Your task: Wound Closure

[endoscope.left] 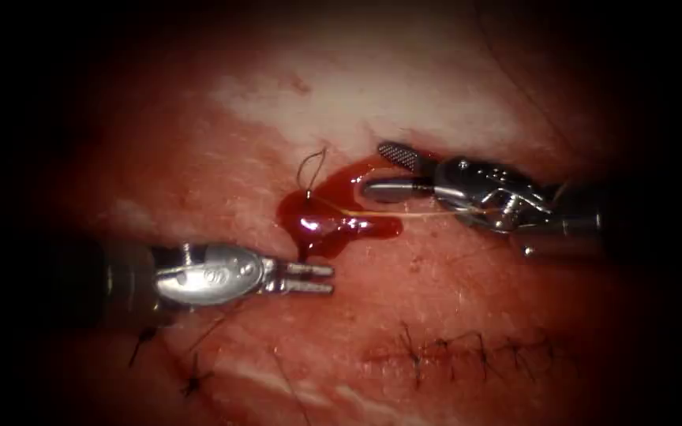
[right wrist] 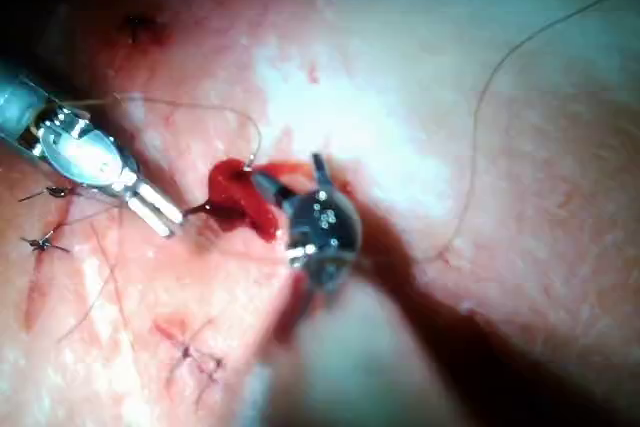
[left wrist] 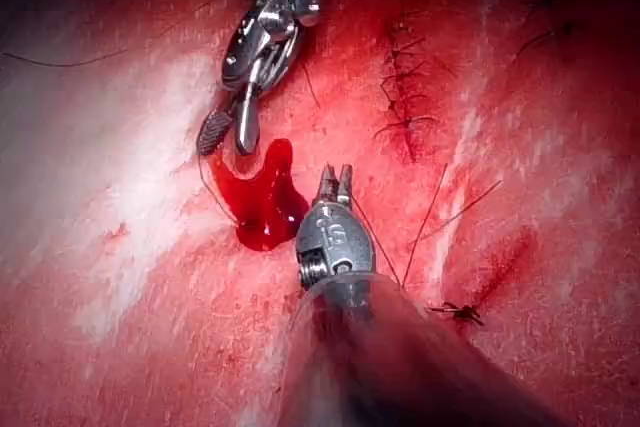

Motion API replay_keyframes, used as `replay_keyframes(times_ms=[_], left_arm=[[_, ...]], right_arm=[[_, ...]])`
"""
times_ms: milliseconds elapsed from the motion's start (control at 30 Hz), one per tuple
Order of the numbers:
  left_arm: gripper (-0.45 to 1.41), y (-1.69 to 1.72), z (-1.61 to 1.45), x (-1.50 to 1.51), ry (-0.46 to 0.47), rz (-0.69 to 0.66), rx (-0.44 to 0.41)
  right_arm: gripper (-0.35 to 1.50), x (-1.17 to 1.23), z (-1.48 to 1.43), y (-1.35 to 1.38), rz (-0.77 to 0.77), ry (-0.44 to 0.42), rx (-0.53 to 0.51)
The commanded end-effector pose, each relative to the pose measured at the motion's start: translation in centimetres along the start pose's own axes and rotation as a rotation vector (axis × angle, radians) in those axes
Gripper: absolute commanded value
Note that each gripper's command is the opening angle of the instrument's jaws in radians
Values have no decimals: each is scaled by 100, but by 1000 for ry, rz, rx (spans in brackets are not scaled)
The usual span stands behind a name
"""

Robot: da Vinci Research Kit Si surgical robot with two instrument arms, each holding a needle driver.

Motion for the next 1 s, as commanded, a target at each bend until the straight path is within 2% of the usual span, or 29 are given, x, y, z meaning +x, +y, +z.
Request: replay_keyframes(times_ms=[33, 300, 433, 467, 500, 600, 700, 833, 900, 1000], left_arm=[[-45, 3, 7, -7, -1, -13, -8], [-45, 29, 8, 5, 1, -79, -102], [-45, 42, 7, 20, 5, -84, -133], [-45, 45, 5, 29, 10, -49, -138], [-45, 45, 5, 34, 14, -11, -125], [-45, 39, -3, 53, -3, 242, 30], [-45, 33, -9, 62, -27, 359, 116], [-45, 26, -16, 73, -61, 465, 187], [-45, 24, -17, 75, -80, 519, 217], [-45, 25, -17, 73, -111, 608, 258]], right_arm=[[93, -7, 7, -3, 2, -2, 4], [93, -9, 5, -6, 43, -4, 12], [93, -12, 2, -12, 90, -10, 31], [93, -14, -1, -18, 114, -15, 42], [93, -14, -3, -20, 121, -16, 45], [93, -16, -13, -36, 144, -31, 75], [91, -17, -19, -46, 171, -39, 92], [88, -13, -24, -58, 244, -62, 134], [83, -8, -26, -63, 339, -73, 143], [63, 1, -28, -69, 504, -64, 160]])
